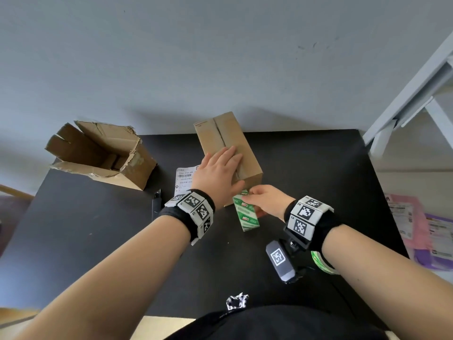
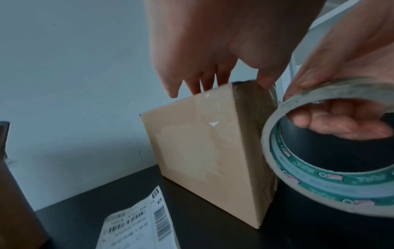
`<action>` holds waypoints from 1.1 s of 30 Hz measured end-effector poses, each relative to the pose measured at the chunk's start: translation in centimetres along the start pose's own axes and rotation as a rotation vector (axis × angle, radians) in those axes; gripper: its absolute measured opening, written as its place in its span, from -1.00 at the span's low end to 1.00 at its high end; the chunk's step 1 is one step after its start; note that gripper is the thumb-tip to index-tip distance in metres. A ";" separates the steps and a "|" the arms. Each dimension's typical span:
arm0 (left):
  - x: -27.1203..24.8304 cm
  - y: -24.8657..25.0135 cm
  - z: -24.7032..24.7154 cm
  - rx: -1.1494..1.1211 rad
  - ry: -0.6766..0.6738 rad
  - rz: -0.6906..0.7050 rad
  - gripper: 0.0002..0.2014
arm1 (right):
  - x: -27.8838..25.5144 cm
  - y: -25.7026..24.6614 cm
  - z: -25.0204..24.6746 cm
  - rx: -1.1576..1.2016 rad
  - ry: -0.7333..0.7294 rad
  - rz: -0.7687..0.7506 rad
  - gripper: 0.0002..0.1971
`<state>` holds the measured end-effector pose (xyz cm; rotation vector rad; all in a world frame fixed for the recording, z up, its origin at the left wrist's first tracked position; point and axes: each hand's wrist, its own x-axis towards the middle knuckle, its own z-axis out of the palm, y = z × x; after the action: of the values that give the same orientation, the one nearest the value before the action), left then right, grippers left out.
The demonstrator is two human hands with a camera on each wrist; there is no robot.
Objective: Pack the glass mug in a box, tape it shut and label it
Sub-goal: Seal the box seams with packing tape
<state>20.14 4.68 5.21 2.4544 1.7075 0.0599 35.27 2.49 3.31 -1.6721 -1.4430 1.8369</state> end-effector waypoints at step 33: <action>0.0 -1.0 0.0 0.002 -0.021 0.009 -0.30 | -1.2 -0.5 0.5 -0.324 0.249 -0.073 -0.78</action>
<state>19.17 5.00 5.07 2.4555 1.6882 0.0333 35.04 1.58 4.37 -1.8851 -1.7306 1.3533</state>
